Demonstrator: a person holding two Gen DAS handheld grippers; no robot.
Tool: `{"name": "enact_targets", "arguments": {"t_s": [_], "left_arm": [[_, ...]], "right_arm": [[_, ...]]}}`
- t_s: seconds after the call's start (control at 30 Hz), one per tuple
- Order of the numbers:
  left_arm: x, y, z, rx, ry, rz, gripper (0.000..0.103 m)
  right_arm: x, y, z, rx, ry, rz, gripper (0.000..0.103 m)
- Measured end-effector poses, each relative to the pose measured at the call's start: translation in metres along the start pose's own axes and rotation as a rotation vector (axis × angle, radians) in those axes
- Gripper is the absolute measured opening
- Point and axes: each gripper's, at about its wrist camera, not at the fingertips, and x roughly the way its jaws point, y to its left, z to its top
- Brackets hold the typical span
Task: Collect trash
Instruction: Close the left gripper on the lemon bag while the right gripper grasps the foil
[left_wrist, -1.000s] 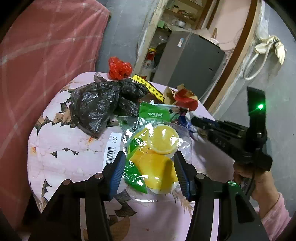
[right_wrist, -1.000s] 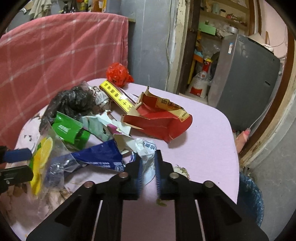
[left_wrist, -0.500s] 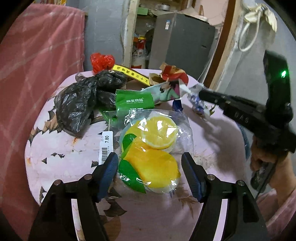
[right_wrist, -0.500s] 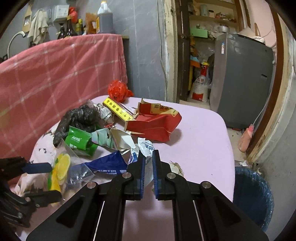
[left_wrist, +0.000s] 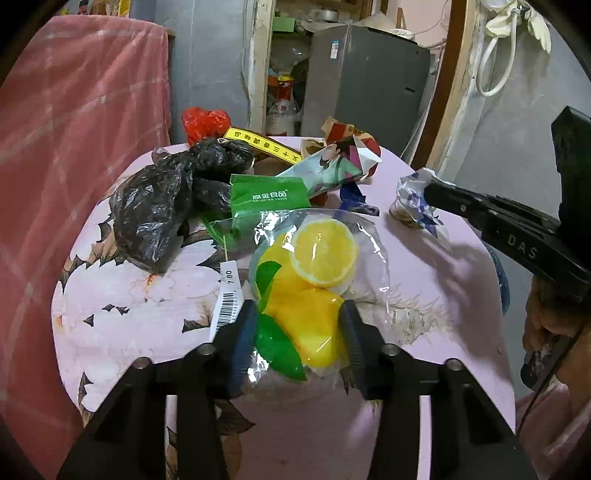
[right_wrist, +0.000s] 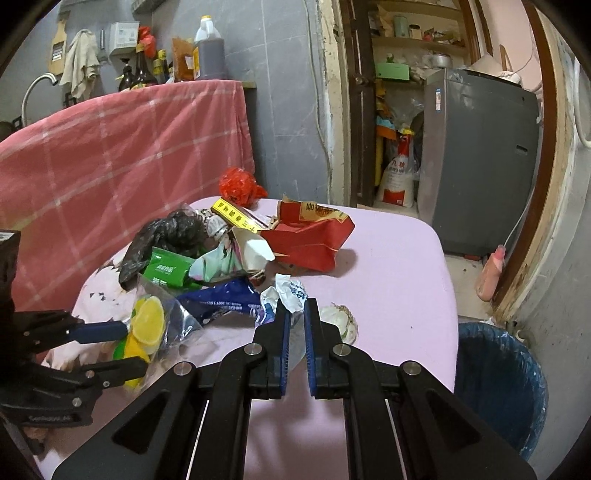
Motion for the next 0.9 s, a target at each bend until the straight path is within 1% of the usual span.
{"name": "enact_targets", "arguments": {"t_s": [0.03,0.07,0.1,0.2,0.23,0.3,0.33,0.37,0.47,0.6,0.67,0.77,0.8,0.83,0.87,0.9], "left_arm": [[-0.001,0.000,-0.002,0.002,-0.005,0.000,0.031],[-0.001,-0.001,-0.003,0.002,-0.008,-0.017,0.025],[0.000,-0.005,-0.003,0.004,-0.009,-0.015,0.023],[0.001,-0.010,-0.005,0.019,-0.016,-0.001,0.015],[-0.002,-0.011,-0.007,0.016,-0.017,-0.009,0.009],[-0.005,-0.012,-0.009,0.000,-0.022,-0.021,0.005],[-0.006,-0.013,-0.009,-0.004,-0.028,-0.025,0.001],[-0.008,-0.013,-0.010,-0.011,-0.032,-0.027,0.000],[-0.011,-0.007,-0.012,-0.043,-0.037,-0.039,0.000],[-0.022,-0.007,-0.017,-0.066,-0.066,-0.085,0.000],[-0.027,-0.010,-0.018,-0.060,-0.065,-0.106,0.000],[-0.029,-0.023,-0.015,-0.022,-0.079,-0.093,0.001],[-0.028,-0.028,-0.015,-0.011,-0.076,-0.088,0.003],[-0.027,-0.033,-0.014,0.000,-0.070,-0.087,0.010],[-0.026,-0.037,-0.014,0.009,-0.070,-0.081,0.019],[-0.025,-0.041,-0.014,0.021,-0.074,-0.063,0.024]], "right_arm": [[-0.001,0.000,-0.001,0.002,-0.002,0.003,0.006],[-0.002,0.001,-0.001,0.004,-0.002,0.006,0.006],[-0.002,0.000,-0.002,0.005,-0.003,0.008,0.006],[-0.004,0.000,-0.004,0.010,-0.004,0.016,0.006],[-0.005,0.000,-0.005,0.011,-0.005,0.018,0.006],[-0.008,0.001,-0.006,0.011,-0.009,0.021,0.006],[-0.009,0.001,-0.007,0.011,-0.013,0.021,0.006],[-0.011,0.001,-0.008,0.012,-0.018,0.023,0.006],[-0.017,0.002,-0.012,0.013,-0.033,0.026,0.006],[-0.024,0.004,-0.015,0.007,-0.049,0.029,0.006],[-0.026,0.004,-0.017,0.008,-0.053,0.029,0.006],[-0.029,0.003,-0.019,0.014,-0.055,0.025,0.006],[-0.030,0.002,-0.019,0.016,-0.057,0.023,0.006],[-0.031,0.001,-0.020,0.017,-0.059,0.020,0.006],[-0.033,0.000,-0.021,0.019,-0.060,0.018,0.006],[-0.034,-0.001,-0.021,0.020,-0.061,0.016,0.006]]}}
